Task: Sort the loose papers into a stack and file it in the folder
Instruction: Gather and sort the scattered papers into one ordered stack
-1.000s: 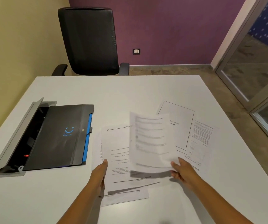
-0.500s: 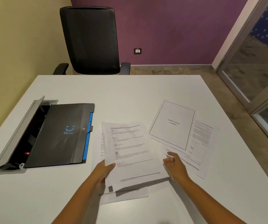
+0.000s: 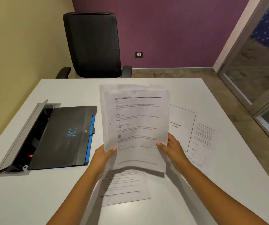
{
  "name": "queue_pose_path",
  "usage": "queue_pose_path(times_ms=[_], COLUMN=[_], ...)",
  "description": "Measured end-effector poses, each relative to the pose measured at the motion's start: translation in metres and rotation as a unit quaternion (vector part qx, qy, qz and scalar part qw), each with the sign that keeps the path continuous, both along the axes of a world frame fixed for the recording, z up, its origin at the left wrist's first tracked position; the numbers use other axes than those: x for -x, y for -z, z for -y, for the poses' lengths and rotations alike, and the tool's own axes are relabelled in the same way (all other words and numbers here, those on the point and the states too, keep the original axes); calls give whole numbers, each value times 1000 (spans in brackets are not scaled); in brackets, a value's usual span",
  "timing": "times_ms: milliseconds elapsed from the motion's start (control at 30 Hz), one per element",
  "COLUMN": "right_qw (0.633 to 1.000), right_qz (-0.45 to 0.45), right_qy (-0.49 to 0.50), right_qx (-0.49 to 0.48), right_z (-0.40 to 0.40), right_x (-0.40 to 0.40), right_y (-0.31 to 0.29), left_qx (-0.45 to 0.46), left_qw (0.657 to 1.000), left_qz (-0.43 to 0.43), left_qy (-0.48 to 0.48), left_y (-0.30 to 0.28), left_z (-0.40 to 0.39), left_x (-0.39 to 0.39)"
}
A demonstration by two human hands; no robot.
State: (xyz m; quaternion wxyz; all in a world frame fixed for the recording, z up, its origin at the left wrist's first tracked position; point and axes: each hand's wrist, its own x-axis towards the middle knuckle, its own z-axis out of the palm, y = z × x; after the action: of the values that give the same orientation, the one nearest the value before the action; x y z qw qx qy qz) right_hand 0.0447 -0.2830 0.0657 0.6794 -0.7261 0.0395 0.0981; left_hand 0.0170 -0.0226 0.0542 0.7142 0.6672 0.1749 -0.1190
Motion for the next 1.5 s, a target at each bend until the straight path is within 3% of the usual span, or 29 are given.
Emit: queue_pose_path(times_ms=[300, 533, 767, 1033, 1233, 1500], right_qw=[999, 999, 994, 994, 963, 950], right_qz=[-21, -30, -91, -58, -169, -185], right_qy=[6, 40, 13, 37, -48, -75], right_qx=[29, -9, 60, 90, 207, 239], right_z=[-6, -14, -15, -21, -29, -54], right_x=[10, 6, 20, 15, 24, 18], right_y=[1, -7, 16, 9, 33, 49], left_qx=[-40, -23, -74, -146, -209, -240], left_qw=[997, 995, 997, 982, 970, 953], left_qz=[50, 89, 24, 34, -26, -94], left_qy=[-33, -37, -14, -113, -119, -157], left_y=[-9, -18, 5, 16, 34, 50], left_z=[8, 15, 28, 20, 14, 4], left_x=[2, 0, 13, 19, 34, 43])
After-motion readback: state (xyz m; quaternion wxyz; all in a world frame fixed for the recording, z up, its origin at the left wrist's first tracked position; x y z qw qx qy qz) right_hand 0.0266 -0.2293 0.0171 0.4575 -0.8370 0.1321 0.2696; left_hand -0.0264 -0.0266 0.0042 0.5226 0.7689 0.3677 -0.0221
